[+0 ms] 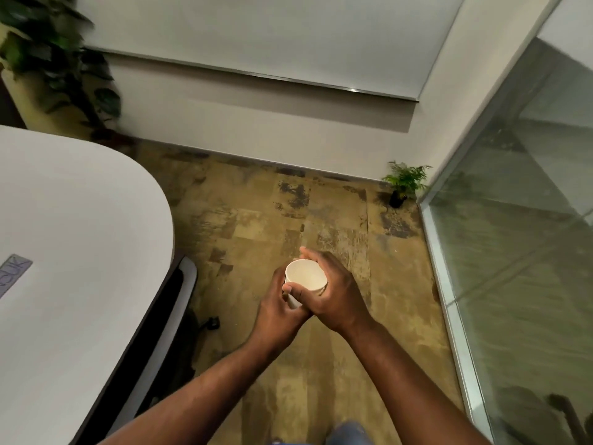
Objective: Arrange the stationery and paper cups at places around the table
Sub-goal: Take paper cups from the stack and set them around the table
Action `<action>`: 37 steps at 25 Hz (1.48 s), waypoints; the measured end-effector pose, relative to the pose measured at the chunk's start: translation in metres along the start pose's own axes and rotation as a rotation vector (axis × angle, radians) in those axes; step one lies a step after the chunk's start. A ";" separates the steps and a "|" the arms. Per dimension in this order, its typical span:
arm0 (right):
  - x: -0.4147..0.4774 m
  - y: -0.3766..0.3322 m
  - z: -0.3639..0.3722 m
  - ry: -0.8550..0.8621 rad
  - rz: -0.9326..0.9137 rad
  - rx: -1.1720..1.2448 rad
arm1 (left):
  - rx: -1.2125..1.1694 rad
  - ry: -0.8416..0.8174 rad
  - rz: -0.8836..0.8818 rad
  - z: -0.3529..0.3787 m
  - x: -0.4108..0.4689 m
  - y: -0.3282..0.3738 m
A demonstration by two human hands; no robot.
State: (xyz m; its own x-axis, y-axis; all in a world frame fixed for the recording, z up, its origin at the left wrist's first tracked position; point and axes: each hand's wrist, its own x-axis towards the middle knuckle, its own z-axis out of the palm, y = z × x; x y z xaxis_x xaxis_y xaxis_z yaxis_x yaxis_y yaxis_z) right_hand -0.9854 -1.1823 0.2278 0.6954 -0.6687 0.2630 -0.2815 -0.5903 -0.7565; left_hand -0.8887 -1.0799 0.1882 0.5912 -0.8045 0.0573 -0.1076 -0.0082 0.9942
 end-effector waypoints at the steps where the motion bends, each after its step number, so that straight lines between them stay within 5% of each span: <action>1: 0.023 0.011 -0.001 -0.035 -0.014 0.020 | 0.006 0.037 -0.008 0.005 0.020 -0.002; 9: 0.209 0.103 -0.006 -0.281 -0.213 0.128 | 0.096 0.340 -0.063 0.047 0.182 -0.015; 16: 0.352 0.113 0.013 -0.534 -0.454 0.204 | 0.136 0.680 -0.104 0.039 0.287 0.002; 37: 0.631 -0.018 0.314 -1.061 -0.885 0.387 | 0.260 1.349 -0.234 -0.234 0.479 -0.045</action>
State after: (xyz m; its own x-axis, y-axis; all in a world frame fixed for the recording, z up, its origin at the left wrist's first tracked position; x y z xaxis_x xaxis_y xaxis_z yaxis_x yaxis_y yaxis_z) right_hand -0.3338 -1.4517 0.2195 0.7476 0.5963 0.2923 0.5714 -0.3532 -0.7408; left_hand -0.4134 -1.3260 0.1921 0.9053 0.4161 0.0848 0.0437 -0.2899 0.9560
